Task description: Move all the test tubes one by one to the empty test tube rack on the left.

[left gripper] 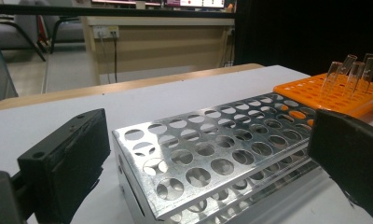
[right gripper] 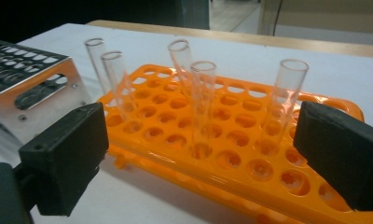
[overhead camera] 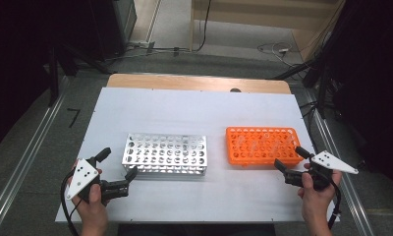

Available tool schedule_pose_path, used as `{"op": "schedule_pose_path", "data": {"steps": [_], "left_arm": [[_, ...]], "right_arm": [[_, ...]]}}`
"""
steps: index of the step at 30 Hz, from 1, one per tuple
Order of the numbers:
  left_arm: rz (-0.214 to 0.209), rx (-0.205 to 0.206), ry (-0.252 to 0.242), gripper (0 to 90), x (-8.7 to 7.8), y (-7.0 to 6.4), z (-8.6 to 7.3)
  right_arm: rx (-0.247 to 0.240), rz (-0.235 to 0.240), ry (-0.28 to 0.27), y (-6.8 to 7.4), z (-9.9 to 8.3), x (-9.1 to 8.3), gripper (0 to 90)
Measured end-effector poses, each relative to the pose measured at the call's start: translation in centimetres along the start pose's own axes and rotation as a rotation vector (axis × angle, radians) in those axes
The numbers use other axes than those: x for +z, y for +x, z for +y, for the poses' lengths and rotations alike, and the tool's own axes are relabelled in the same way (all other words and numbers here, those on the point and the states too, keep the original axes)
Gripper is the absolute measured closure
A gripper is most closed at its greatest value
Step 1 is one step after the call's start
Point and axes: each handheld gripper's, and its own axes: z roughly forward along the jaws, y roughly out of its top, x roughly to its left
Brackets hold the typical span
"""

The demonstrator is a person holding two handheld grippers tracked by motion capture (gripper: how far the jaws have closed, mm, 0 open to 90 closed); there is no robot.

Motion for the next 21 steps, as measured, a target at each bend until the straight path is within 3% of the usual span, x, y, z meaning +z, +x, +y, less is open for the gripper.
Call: {"op": "schedule_pose_path", "data": {"steps": [4, 8, 13, 15, 21], "left_arm": [[0.006, 0.017, 0.010, 0.0, 0.3, -0.5, 0.2], [-0.007, 0.026, 0.015, 0.0, 0.5, -1.0, 0.3], [-0.010, 0.021, 0.018, 0.0, 0.8, -1.2, 0.4], [-0.006, 0.018, 0.011, 0.0, 0.7, -1.3, 0.5], [-0.003, 0.017, 0.008, 0.0, 0.8, -1.3, 0.5]], "right_arm": [[0.034, -0.007, 0.023, -0.9, 0.0, 0.5, 5.8], [0.052, -0.057, 0.051, -1.7, 0.3, 1.2, 13.9], [0.163, -0.034, 0.041, -3.2, 0.8, 2.1, 26.6], [0.133, -0.079, 0.079, -3.5, 1.0, 2.9, 29.8], [0.170, -0.068, 0.114, -4.7, 0.8, 4.6, 40.9]]}}
